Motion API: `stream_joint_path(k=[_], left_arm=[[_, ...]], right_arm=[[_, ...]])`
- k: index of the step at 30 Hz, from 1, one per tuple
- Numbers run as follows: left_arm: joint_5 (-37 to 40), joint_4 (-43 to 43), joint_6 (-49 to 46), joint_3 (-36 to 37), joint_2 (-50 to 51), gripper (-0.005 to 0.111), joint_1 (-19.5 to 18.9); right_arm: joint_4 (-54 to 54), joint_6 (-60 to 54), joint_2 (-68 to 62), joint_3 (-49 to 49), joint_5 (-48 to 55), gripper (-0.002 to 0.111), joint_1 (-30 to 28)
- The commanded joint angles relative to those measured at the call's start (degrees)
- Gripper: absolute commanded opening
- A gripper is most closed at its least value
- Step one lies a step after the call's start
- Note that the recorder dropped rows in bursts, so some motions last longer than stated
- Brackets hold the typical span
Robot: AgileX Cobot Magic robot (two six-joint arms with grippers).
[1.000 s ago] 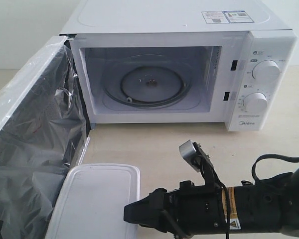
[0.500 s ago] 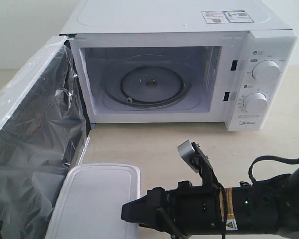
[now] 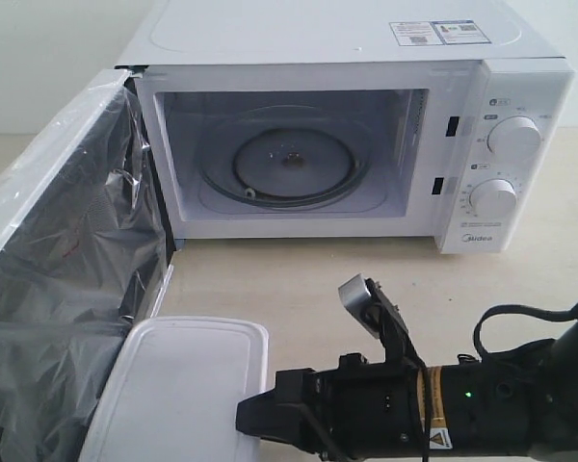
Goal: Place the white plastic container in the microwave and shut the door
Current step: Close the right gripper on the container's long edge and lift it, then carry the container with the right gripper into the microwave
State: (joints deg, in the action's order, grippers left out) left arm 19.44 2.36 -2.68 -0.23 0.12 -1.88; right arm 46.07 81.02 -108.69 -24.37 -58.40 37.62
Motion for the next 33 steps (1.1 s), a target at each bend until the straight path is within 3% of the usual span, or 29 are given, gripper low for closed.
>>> stream_joint_path(k=[1,5,10,33], left_arm=[[-0.44,0.02,0.1,0.23,-0.12,0.004,0.19],[-0.44,0.02,0.1,0.23,-0.12,0.004,0.19],[-0.44,0.02,0.1,0.23,-0.12,0.004,0.19],[-0.44,0.02,0.1,0.23,-0.12,0.004,0.19]], right_arm=[[-0.14,0.96,0.02,-2.04,2.14,0.03,2.3],[-1.1,1.53,0.02,-2.62,3.19,0.028,2.93],[-1.39,1.42,0.02,-2.62,3.12,0.0,2.93],[-9.17,-3.36,1.01,4.31,-10.14,0.0,2.93]])
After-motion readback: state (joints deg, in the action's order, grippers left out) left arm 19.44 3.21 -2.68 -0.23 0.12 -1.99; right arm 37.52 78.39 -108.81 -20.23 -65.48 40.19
